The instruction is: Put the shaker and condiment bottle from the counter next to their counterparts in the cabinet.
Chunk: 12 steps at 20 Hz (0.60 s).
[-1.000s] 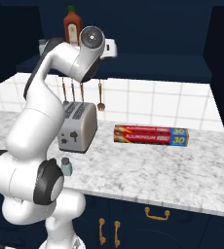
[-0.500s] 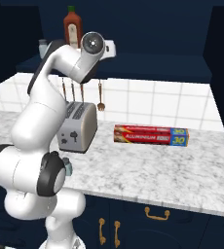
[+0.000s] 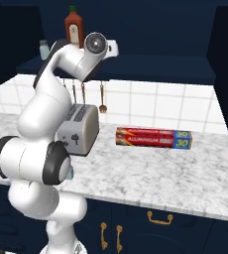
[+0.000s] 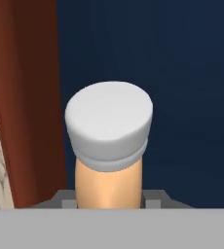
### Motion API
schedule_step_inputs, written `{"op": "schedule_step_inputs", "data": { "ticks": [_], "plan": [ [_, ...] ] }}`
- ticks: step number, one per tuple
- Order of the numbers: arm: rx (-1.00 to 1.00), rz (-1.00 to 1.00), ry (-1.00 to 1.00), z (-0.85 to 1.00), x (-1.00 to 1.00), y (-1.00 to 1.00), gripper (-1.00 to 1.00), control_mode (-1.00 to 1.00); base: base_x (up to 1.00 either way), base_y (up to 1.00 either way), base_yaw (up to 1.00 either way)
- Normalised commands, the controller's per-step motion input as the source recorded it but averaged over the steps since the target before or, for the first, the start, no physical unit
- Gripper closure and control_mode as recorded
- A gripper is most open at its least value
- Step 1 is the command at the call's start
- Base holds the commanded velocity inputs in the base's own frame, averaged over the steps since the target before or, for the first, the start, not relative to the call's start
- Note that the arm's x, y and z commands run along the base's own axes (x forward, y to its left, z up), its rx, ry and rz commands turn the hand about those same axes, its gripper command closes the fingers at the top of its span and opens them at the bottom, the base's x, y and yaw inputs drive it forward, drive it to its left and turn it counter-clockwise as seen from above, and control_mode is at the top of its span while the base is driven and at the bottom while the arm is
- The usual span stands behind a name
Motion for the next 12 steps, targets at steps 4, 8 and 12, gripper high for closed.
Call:
{"op": "schedule_step_inputs", "data": {
  "ticks": [4, 8, 12],
  "plan": [
    [0.00, 0.00, 0.04, 0.00, 0.31, 0.05, 1.00, -1.00, 0.00, 0.00, 0.00],
    [0.00, 0.00, 0.06, -0.04, 0.26, 0.06, 1.00, -1.00, 0.00, 0.00, 0.00],
    [0.00, 0.00, 0.03, -0.08, 0.22, 0.04, 1.00, -1.00, 0.00, 0.00, 0.00]
  ]
}}
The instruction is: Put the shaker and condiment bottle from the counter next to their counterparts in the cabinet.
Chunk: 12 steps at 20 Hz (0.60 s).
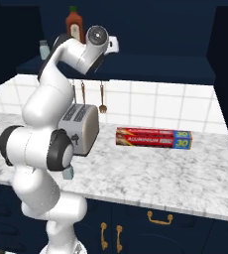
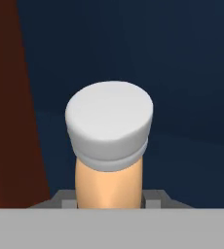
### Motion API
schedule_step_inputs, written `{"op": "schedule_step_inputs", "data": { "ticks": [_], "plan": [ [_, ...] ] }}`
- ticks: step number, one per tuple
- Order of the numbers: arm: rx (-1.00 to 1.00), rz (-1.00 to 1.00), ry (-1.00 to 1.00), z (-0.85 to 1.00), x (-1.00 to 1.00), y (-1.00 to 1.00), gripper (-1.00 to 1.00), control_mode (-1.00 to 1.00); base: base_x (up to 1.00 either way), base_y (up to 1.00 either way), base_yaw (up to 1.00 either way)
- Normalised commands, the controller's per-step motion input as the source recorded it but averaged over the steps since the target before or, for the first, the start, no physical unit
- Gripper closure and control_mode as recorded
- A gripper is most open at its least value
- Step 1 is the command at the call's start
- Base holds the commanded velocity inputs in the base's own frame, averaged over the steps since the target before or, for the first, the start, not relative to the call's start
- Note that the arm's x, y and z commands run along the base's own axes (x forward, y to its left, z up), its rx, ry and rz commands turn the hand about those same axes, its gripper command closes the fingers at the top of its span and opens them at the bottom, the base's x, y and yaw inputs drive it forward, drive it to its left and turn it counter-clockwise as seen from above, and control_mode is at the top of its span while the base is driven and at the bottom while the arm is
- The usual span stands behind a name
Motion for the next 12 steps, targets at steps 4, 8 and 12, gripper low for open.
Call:
{"op": "schedule_step_inputs", "data": {
  "ticks": [4, 8, 12],
  "plan": [
    [0.00, 0.00, 0.01, -0.11, 0.17, 0.03, -1.00, -1.00, 0.00, 0.00, 0.00],
    [0.00, 0.00, 0.00, -0.12, 0.07, 0.00, -1.00, -1.00, 0.00, 0.00, 0.00],
    [0.00, 0.00, 0.00, -0.03, -0.05, 0.00, -1.00, -1.00, 0.00, 0.00, 0.00]
  ]
}}
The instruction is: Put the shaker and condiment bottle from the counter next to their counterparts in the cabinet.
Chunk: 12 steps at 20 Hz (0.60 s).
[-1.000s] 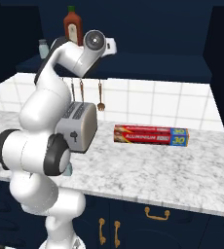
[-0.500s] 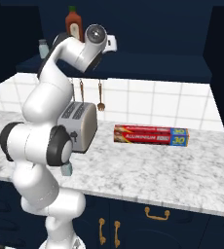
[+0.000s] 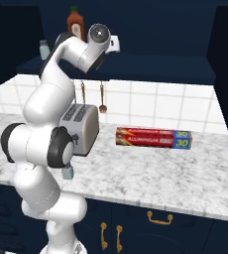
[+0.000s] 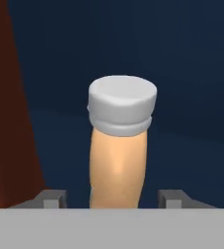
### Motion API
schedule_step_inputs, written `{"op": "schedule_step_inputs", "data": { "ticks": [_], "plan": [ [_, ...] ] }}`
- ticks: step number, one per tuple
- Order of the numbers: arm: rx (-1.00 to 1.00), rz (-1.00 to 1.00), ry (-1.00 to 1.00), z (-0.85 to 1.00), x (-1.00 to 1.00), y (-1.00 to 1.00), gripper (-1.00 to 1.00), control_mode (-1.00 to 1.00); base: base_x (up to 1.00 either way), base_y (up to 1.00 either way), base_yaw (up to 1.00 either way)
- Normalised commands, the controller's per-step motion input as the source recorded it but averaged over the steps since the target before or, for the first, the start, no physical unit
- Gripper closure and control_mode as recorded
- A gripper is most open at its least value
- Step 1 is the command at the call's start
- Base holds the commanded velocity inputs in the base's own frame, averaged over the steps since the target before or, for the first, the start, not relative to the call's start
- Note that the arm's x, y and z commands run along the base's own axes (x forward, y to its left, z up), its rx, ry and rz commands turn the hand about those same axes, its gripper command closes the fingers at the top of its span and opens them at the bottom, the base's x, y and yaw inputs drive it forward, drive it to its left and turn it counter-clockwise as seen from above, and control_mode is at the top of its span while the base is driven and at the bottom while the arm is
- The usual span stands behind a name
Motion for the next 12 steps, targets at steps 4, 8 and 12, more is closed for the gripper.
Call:
{"op": "schedule_step_inputs", "data": {
  "ticks": [4, 8, 12],
  "plan": [
    [0.00, 0.00, -0.03, 0.02, -0.28, 0.00, -1.00, -1.00, 0.00, 0.00, 0.00],
    [0.00, 0.00, -0.06, 0.12, -0.61, 0.00, -1.00, -1.00, 0.00, 0.00, 0.00],
    [0.00, 0.00, -0.10, 0.11, -0.92, 0.00, -1.00, -1.00, 0.00, 0.00, 0.00]
  ]
}}
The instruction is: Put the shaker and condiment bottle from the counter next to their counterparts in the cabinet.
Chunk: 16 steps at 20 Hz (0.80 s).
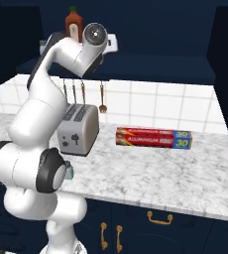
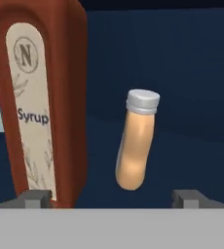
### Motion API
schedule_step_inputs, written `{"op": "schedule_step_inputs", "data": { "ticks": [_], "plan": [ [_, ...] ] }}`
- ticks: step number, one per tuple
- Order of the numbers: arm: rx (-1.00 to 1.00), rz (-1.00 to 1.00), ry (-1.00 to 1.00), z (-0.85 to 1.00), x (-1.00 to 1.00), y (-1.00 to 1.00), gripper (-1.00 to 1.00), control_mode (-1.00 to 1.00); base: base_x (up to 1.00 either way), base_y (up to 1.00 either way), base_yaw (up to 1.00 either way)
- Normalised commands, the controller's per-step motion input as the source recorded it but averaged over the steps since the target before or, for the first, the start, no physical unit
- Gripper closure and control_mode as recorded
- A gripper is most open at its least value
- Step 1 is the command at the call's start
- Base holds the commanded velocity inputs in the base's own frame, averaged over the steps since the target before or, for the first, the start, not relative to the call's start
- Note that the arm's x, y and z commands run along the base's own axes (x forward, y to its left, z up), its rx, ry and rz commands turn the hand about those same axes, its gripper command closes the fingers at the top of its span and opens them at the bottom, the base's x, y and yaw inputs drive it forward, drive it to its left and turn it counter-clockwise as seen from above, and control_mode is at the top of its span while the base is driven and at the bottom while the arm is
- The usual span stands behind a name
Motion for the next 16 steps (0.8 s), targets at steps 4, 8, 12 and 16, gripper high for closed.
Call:
{"op": "schedule_step_inputs", "data": {
  "ticks": [4, 8, 12, 16],
  "plan": [
    [0.00, 0.00, -0.06, 0.01, -0.83, 0.05, -1.00, -1.00, 0.00, 0.00, 0.00],
    [0.00, 0.00, -0.05, -0.02, -0.67, 0.03, -1.00, -1.00, 0.00, 0.00, 0.00],
    [0.00, 0.00, -0.01, 0.02, -0.59, 0.00, -1.00, -1.00, 0.00, 0.00, 0.00],
    [0.00, 0.00, 0.01, 0.01, -0.63, 0.00, -1.00, -1.00, 0.00, 0.00, 0.00]
  ]
}}
